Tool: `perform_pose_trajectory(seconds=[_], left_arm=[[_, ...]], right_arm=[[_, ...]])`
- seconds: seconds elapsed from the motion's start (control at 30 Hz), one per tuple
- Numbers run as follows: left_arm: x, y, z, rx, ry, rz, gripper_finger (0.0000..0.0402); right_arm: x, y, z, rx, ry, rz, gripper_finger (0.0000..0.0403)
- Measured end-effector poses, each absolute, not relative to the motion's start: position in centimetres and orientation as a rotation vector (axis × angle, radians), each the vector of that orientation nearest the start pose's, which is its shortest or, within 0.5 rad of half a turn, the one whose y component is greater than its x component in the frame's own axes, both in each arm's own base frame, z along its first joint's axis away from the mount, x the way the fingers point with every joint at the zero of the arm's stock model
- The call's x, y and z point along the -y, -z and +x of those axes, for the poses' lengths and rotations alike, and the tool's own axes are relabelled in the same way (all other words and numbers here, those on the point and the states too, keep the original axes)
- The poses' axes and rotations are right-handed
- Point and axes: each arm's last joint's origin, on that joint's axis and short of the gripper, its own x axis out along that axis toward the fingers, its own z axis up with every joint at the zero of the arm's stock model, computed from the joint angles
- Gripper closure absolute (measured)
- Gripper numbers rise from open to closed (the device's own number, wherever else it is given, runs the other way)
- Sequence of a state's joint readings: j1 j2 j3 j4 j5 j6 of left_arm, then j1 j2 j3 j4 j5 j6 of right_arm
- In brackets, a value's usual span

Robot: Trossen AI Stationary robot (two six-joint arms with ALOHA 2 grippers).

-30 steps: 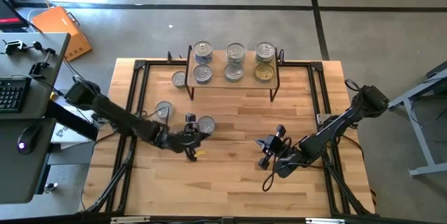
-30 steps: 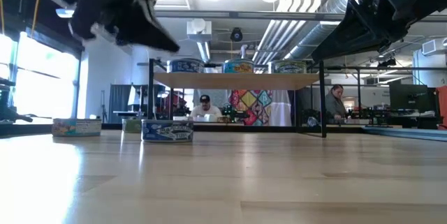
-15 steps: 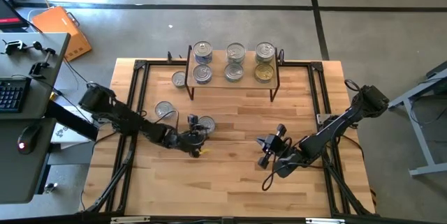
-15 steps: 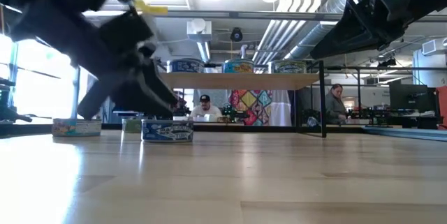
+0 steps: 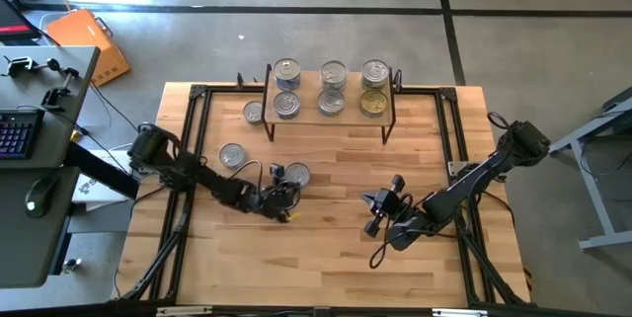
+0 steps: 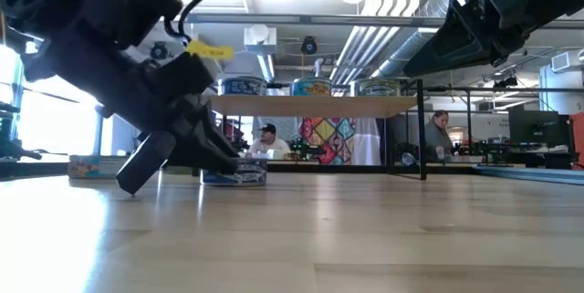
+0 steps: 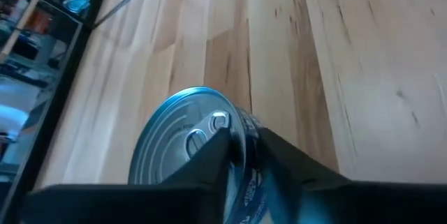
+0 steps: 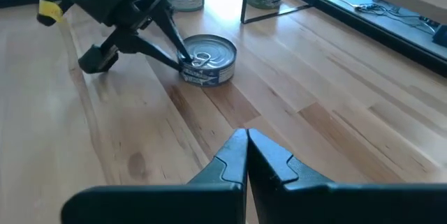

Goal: Stack canned seafood by type on shelf
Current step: Stack the blue tuna can on top of the other blue tuna on the shelf

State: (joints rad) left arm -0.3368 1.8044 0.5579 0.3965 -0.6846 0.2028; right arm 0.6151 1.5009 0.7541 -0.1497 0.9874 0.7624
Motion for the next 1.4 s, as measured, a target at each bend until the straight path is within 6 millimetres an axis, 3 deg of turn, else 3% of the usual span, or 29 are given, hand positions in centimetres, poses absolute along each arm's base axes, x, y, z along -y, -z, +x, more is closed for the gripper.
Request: perform_pose_trajectory(seconds=[0.13, 0.47, 0.9, 1.17, 1.4], left_arm=[[8.0, -8.3, 26.8, -0.771, -0.265, 0.628, 0.0393], [10.1, -11.6, 28.3, -0.745, -0.142, 0.69, 0.0401], [11.6, -16.5, 28.7, -0.703, -0.195, 0.765, 0.0401], [9.1, -21.7, 26.6, -0.675, -0.34, 0.722, 0.0401], [4.8, -27.0, 25.0, -0.582, -0.447, 0.775, 0.0401]], right_arm=[[-13.9, -17.9, 23.8, -0.445, 0.545, 0.083, 0.0401], [-13.9, -17.9, 23.8, -0.443, 0.544, 0.086, 0.0401], [-13.9, -17.9, 23.8, -0.444, 0.543, 0.084, 0.0401], [-13.9, -17.9, 23.8, -0.445, 0.543, 0.083, 0.0401], [-13.9, -17.9, 23.8, -0.444, 0.545, 0.081, 0.0401]])
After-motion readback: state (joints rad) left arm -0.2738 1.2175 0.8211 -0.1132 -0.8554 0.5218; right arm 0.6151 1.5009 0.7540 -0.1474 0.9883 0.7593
